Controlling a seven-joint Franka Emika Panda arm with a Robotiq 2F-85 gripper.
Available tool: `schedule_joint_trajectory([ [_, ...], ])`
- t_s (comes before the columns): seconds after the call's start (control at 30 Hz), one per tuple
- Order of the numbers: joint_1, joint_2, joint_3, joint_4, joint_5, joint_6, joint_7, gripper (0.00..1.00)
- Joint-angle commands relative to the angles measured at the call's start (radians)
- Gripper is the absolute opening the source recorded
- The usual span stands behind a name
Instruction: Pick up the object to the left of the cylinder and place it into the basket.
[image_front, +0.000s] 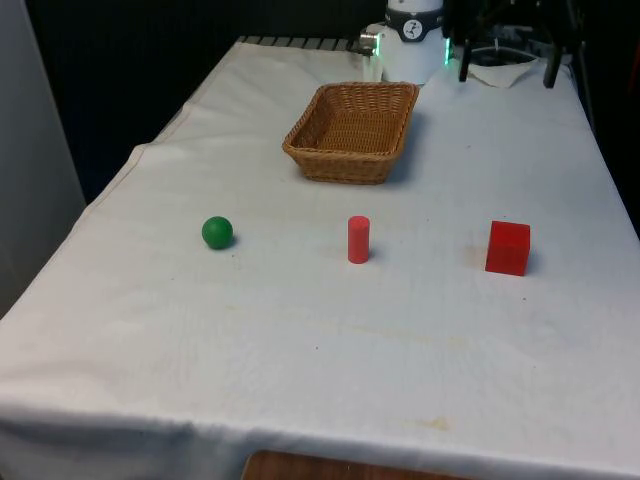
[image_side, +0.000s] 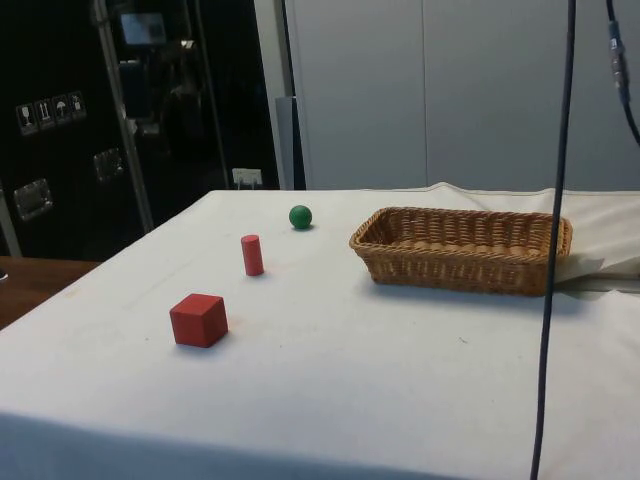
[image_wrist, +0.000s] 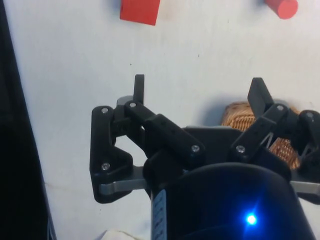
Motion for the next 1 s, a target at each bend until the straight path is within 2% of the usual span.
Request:
schedule_joint_trajectory([
  [0.0, 0.001, 0.007, 0.003, -0.004, 0.005, 0.019, 0.005, 1.0],
  [0.57, -0.001, 0.084, 0.032, -0.018, 0.021, 0.101, 0.019, 1.0],
  [0.6, 0.0, 0.082, 0.028, -0.011, 0.011, 0.085, 0.02, 1.0],
  [0.63, -0.002, 0.088, 0.034, -0.019, 0.025, 0.106, 0.019, 1.0],
  [0.87, -0.002, 0.12, 0.044, -0.027, 0.048, 0.147, 0.018, 1.0],
  [0.9, 0.0, 0.118, 0.038, -0.021, 0.037, 0.13, 0.02, 1.0],
  [0.97, -0.001, 0.127, 0.046, -0.028, 0.052, 0.156, 0.018, 1.0],
])
